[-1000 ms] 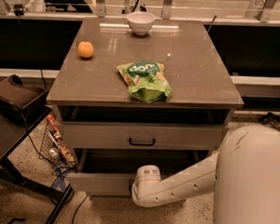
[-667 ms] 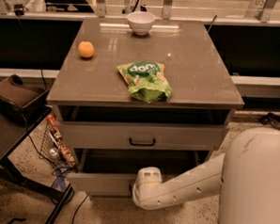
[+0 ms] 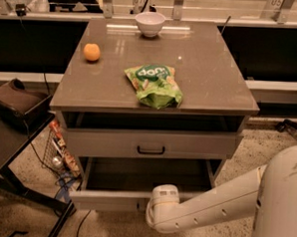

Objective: Open middle drawer

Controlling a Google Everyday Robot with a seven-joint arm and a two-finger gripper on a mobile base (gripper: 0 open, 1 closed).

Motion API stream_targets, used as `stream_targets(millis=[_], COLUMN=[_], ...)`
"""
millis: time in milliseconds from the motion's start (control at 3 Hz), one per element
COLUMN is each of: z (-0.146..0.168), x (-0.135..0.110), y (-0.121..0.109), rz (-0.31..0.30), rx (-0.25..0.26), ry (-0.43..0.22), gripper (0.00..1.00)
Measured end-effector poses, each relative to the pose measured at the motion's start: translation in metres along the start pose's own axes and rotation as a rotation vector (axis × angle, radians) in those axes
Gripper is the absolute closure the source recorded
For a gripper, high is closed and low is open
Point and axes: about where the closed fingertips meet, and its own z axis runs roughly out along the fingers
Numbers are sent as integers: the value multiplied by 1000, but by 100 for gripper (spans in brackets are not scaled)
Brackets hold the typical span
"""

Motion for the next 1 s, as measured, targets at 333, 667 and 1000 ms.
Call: stream_targets(millis=[333,667,1000], z=[0,-19,-21], x=[0,16,19], y=[-1,20,23], rz=[0,30,36], rx=[0,-9,-11], ry=[0,23,27], gripper=[100,100,100])
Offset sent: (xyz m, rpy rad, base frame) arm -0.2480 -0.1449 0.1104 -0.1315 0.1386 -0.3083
